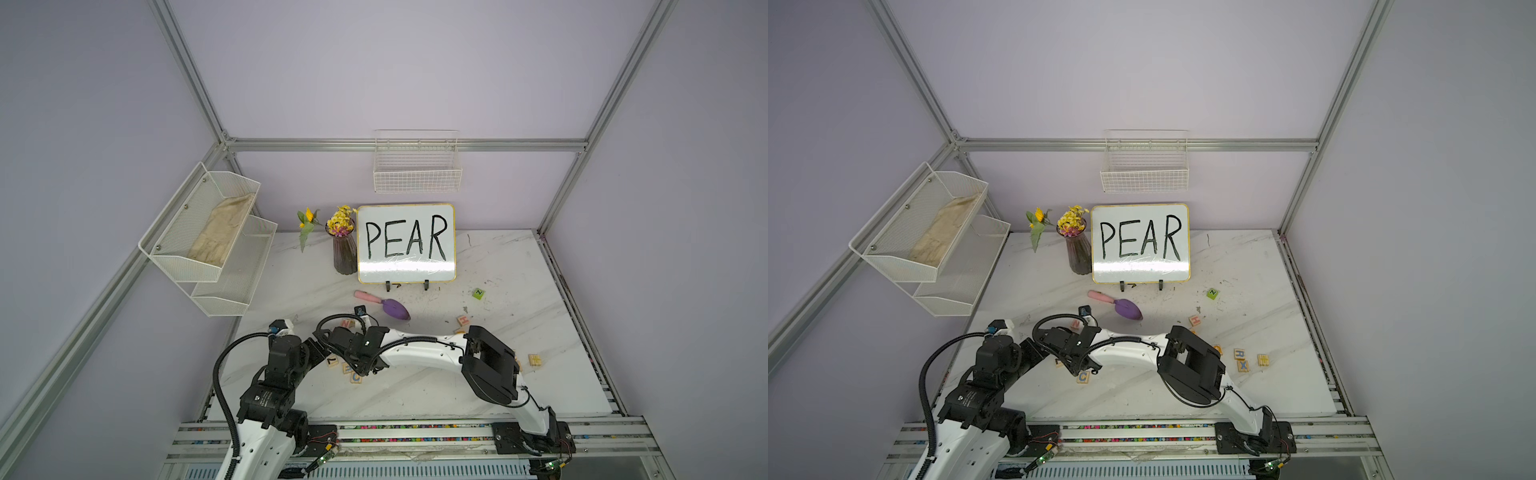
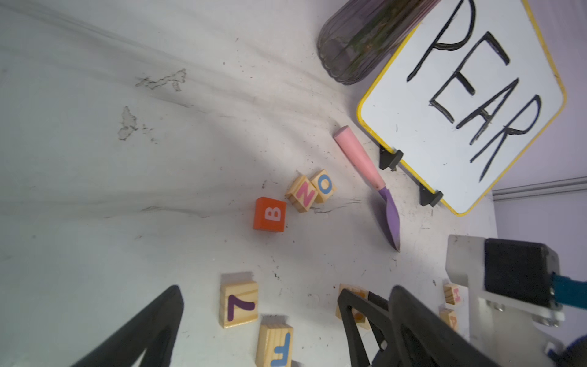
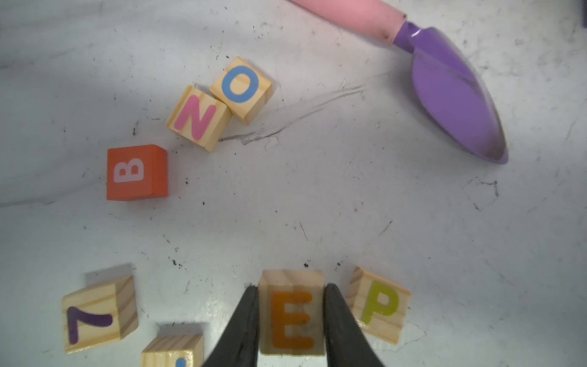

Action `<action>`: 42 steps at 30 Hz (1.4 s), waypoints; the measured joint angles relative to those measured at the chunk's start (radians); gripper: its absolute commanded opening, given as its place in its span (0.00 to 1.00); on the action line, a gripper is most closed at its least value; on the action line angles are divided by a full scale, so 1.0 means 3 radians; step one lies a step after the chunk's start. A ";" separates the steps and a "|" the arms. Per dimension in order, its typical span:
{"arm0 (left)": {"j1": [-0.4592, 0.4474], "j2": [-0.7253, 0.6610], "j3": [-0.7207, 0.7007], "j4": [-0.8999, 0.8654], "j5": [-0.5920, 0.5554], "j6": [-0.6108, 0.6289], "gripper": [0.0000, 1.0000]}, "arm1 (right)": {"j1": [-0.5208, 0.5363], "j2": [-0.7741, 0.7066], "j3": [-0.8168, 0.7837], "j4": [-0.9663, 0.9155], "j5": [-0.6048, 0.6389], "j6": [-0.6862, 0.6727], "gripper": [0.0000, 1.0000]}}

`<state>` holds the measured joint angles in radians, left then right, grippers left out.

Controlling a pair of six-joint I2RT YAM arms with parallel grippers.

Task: Spell the uppercase word “pear” with letter blocks
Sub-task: Pick up the letter block from the center of the board, then place the letter block at the center of the board.

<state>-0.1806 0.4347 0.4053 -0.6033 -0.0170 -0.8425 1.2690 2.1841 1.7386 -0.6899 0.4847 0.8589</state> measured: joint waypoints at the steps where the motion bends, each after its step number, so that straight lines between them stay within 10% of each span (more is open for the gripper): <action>1: -0.0001 0.0022 0.0000 0.0070 0.0057 0.0006 1.00 | 0.0000 -0.0034 -0.0022 -0.0001 0.0023 0.0001 0.28; 20: -0.0057 0.0884 -0.0041 0.1432 0.1548 0.0141 1.00 | -0.0312 -0.1113 -0.1236 0.0104 0.0116 0.0317 0.27; 42: -0.0476 0.1246 -0.0039 0.1570 0.1586 0.0313 1.00 | -0.0425 -0.0871 -0.1539 0.0535 -0.0345 0.0566 0.27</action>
<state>-0.3233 0.8085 0.3935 -0.1322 0.4587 -0.7486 1.1416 1.9228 1.2770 -0.5293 0.3813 1.0286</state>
